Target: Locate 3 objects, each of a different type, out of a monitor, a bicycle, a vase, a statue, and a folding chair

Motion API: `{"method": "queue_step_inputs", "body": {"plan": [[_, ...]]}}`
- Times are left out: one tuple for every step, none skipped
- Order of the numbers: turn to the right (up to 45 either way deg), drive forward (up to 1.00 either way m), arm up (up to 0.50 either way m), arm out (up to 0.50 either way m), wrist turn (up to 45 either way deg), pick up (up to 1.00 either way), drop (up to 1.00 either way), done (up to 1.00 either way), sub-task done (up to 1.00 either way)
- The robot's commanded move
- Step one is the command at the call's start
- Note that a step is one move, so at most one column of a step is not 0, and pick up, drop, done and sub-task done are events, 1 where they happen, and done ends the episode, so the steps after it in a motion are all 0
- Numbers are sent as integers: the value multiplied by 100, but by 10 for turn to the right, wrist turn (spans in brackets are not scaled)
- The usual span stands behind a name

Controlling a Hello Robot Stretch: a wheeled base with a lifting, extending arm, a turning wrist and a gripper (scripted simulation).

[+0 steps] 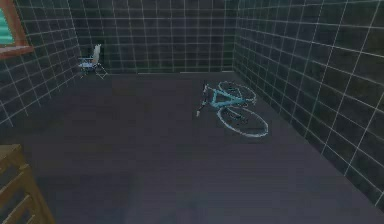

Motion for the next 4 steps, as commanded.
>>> {"method": "queue_step_inputs", "body": {"plan": [[0, 100, 0, 0, 0, 0, 0, 0, 0], [-30, 0, 0, 0, 0, 0, 0, 0, 0], [0, 55, 0, 0, 0, 0, 0, 0, 0], [420, 0, 0, 0, 0, 0, 0, 0, 0]]}}
